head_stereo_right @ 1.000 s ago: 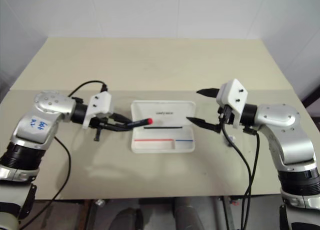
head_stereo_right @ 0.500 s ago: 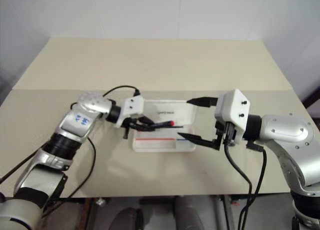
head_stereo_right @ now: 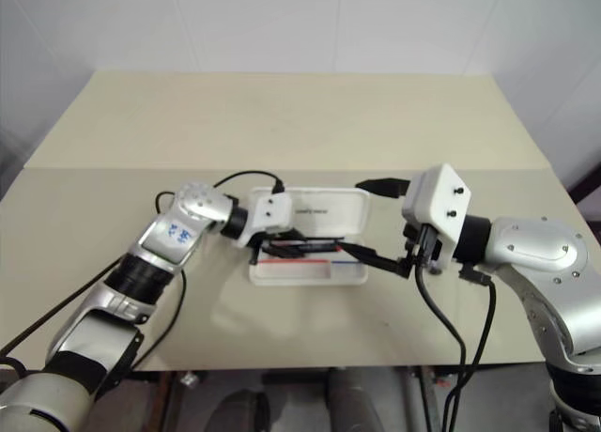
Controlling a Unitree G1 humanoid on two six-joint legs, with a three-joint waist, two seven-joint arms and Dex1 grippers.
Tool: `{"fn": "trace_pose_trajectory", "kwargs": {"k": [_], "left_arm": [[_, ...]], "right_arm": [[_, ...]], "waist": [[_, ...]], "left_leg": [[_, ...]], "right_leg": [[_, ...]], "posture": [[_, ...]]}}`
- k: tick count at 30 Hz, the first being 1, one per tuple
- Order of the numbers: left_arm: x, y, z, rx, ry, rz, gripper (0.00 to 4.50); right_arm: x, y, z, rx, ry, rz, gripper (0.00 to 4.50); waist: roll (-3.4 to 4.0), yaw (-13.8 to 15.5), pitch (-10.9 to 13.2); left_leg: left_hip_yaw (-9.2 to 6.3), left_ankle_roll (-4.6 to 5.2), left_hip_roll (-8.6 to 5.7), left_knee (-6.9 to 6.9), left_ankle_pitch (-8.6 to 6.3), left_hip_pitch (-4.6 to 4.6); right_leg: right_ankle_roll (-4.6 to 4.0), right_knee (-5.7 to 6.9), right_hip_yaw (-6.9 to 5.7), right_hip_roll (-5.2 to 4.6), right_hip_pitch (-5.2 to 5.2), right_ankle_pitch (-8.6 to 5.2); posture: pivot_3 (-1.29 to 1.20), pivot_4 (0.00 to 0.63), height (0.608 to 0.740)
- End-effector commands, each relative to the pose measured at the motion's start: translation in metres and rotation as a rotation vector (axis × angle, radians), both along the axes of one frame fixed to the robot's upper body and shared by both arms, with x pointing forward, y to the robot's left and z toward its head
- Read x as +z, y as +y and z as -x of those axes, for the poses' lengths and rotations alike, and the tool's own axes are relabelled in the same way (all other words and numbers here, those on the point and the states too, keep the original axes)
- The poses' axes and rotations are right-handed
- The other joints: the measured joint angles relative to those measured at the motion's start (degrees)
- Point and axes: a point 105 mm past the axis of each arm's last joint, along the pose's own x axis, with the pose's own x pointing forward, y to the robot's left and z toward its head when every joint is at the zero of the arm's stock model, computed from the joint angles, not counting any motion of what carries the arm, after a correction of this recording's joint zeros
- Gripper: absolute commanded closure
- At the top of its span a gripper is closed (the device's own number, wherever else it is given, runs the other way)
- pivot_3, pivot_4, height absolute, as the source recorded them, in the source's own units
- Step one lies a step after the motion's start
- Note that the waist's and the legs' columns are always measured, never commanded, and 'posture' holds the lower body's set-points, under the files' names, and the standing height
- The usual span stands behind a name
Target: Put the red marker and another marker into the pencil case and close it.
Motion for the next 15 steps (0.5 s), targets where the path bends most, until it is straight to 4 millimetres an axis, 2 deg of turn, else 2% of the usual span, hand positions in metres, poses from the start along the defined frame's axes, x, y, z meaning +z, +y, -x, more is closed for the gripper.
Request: {"fn": "trace_pose_trajectory", "kwargs": {"k": [1, 2, 8, 9, 13, 15], "left_arm": [[0.016, -0.007, -0.003, -0.022, -0.079, 0.017, 1.58], [0.019, -0.01, -0.002, -0.026, -0.085, 0.034, 1.21], [0.039, -0.017, 0.006, -0.067, -0.1, 0.12, 1.21], [0.042, -0.016, 0.009, -0.075, -0.099, 0.128, 1.04], [0.05, 0.001, 0.016, -0.076, -0.104, 0.128, 0.02], [0.053, 0.018, 0.023, -0.082, -0.097, 0.103, 0.02]], "right_arm": [[0.009, 0.003, 0.002, 0.015, -0.048, -0.017, 0.0], [0.009, 0.004, 0.001, 0.017, -0.051, -0.018, 0.0], [0.01, 0.007, -0.003, 0.037, -0.055, -0.025, 0.0], [0.01, 0.007, -0.004, 0.041, -0.055, -0.026, 0.0], [0.012, 0.01, -0.007, 0.072, -0.051, -0.035, 0.0], [0.014, 0.012, -0.009, 0.091, -0.052, -0.039, 0.0]], "waist": [[0.0, 0.0, 0.0], [0.0, 0.0, 0.0], [0.0, -0.1, 0.0], [0.0, -0.1, 0.0], [0.0, -0.3, 0.0], [0.01, -0.5, 0.0]], "left_leg": [[0.0, 0.0, 0.0, 0.0, 0.0, 0.0], [0.0, 0.0, 0.0, 0.0, 0.0, 0.0], [0.02, 0.01, 0.0, 0.0, 0.0, 0.0], [0.02, 0.01, 0.0, -0.01, 0.0, 0.0], [0.04, 0.02, 0.0, -0.01, -0.01, 0.01], [0.05, 0.02, 0.01, -0.01, -0.01, 0.03]], "right_leg": [[0.0, -0.01, 0.0, 0.0, 0.0, 0.0], [0.0, -0.01, 0.01, 0.0, 0.0, 0.0], [0.01, 0.0, 0.02, 0.0, 0.0, 0.0], [0.01, 0.0, 0.02, 0.01, 0.0, 0.0], [0.01, 0.0, 0.04, 0.0, -0.01, 0.01], [0.02, 0.01, 0.05, 0.01, -0.01, 0.01]], "posture": [[0.0, 0.15, 0.74], [0.0, 0.15, 0.74], [0.0, 0.15, 0.74], [0.0, 0.15, 0.74], [0.0, 0.15, 0.74], [0.0, 0.15, 0.74]]}}
